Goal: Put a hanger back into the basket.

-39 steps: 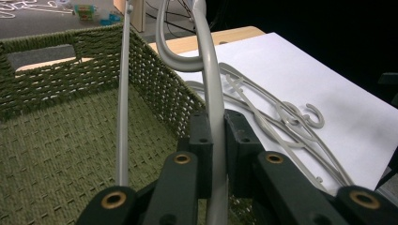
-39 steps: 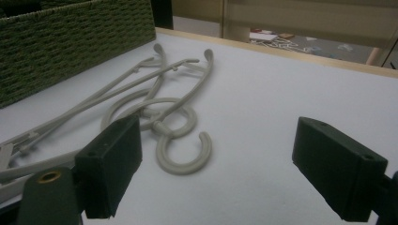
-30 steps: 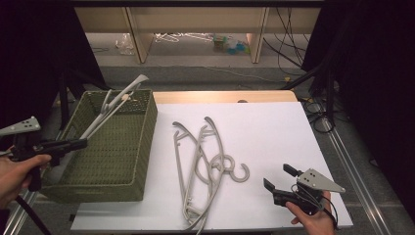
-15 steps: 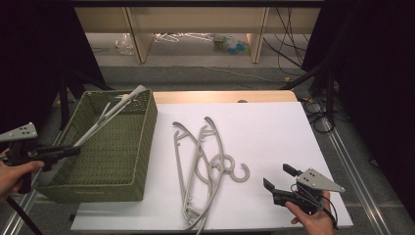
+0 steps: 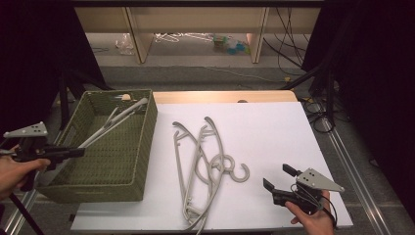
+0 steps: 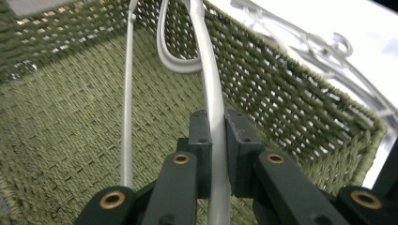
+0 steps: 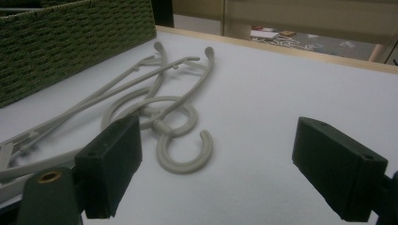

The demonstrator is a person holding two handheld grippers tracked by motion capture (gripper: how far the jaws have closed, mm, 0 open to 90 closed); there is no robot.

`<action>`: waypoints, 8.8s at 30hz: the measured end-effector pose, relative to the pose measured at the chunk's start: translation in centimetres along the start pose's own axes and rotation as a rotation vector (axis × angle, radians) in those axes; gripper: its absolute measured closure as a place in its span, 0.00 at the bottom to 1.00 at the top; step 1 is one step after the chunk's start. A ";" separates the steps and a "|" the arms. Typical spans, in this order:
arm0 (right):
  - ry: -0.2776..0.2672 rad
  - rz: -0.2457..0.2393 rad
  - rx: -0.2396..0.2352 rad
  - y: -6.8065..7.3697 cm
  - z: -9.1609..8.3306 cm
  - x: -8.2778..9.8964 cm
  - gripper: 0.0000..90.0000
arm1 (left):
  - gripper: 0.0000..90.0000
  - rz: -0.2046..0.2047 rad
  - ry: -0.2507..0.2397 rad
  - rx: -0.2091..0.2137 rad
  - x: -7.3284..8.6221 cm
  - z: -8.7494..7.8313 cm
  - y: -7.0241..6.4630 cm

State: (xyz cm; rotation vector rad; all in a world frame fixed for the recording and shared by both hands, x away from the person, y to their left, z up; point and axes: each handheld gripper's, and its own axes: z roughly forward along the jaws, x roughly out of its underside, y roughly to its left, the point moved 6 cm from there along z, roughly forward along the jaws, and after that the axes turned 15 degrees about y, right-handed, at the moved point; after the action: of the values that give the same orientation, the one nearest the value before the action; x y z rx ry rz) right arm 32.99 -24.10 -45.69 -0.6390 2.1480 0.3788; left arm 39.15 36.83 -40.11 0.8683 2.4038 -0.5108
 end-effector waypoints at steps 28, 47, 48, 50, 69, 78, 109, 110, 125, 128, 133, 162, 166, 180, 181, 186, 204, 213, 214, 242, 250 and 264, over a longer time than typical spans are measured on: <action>0.028 -0.004 -0.004 0.0 -0.2 0.1 0.19 | 0.89 -0.038 0.281 -0.106 1.3 3.6 1.8; 0.032 0.002 -0.007 0.0 -0.2 0.1 0.19 | 0.55 -0.032 0.072 -0.090 -2.2 2.5 -3.6; 0.031 0.002 -0.006 0.0 -0.3 0.1 0.19 | 0.52 -0.033 0.057 -0.089 -2.5 2.5 -4.2; 0.021 0.004 -0.004 0.0 -0.2 0.1 0.19 | 0.46 -0.047 0.009 -0.088 -3.4 2.5 -6.0; -0.003 0.000 0.001 0.0 -0.1 0.0 0.19 | 0.29 0.052 -0.116 0.007 -6.6 7.1 -17.1; -0.022 -0.011 -0.001 -0.2 -0.1 -0.1 0.18 | 0.27 0.089 -0.155 0.027 -7.2 9.7 -20.2; -0.009 0.002 -0.001 -0.1 -0.2 -0.1 0.18 | 0.23 0.153 -0.013 0.102 -6.3 17.5 -25.6; -0.010 0.001 -0.003 0.0 -0.1 -0.1 0.18 | 0.24 0.158 -0.002 0.103 -6.5 18.0 -25.9; -0.007 -0.001 -0.015 0.1 0.0 -0.1 0.18 | 0.35 0.272 0.200 0.061 -8.2 24.0 -28.4; -0.006 -0.002 -0.012 0.1 0.0 -0.1 0.18 | 0.37 0.299 0.215 0.050 -8.3 24.8 -28.5; -0.004 -0.002 -0.017 0.2 0.0 -0.1 0.18 | 0.44 0.308 0.289 0.044 -8.1 25.8 -28.7; -0.005 -0.004 -0.018 0.3 0.0 -0.1 0.18 | 0.73 0.146 0.424 0.157 -7.1 25.6 -26.9; 0.012 -0.011 -0.006 0.1 -0.1 0.0 0.18 | 0.59 0.118 0.422 0.142 -7.4 26.1 -26.6; -0.003 -0.004 -0.015 0.2 0.0 -0.1 0.19 | 0.75 0.050 0.434 0.208 -7.7 25.8 -25.9; -0.003 -0.004 -0.013 0.2 0.0 -0.1 0.19 | 0.76 0.049 0.429 0.218 -7.7 25.6 -26.0; 0.004 -0.004 -0.016 0.2 0.0 -0.1 0.19 | 0.86 0.080 0.401 0.216 -8.3 24.2 -26.0; 0.022 -0.008 -0.004 0.1 -0.2 0.0 0.19 | 0.91 0.066 0.227 0.193 -10.4 20.7 -23.6; 0.021 -0.011 -0.005 0.1 -0.2 0.0 0.19 | 0.91 -0.055 0.097 0.277 -11.4 18.7 -20.1; -0.006 -0.004 -0.018 0.3 0.1 -0.1 0.19 | 0.91 -0.063 0.090 0.274 -11.3 18.6 -19.8; 0.009 0.007 -0.012 0.2 0.0 0.0 0.19 | 0.91 -0.026 -0.031 0.227 -13.2 13.3 -18.1; 0.002 0.000 -0.008 0.1 0.1 -0.1 0.19 | 0.91 -0.019 -0.089 0.186 -14.7 10.5 -17.1; 0.000 0.002 -0.010 0.1 0.1 -0.1 0.19 | 0.91 -0.033 -0.160 0.138 -15.4 3.8 -14.5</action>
State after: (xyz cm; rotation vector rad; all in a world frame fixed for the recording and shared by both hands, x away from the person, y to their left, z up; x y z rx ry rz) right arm 33.07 -23.94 -45.65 -0.6422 2.1486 0.3909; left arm 40.79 17.16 -31.61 0.8139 2.2616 -0.7376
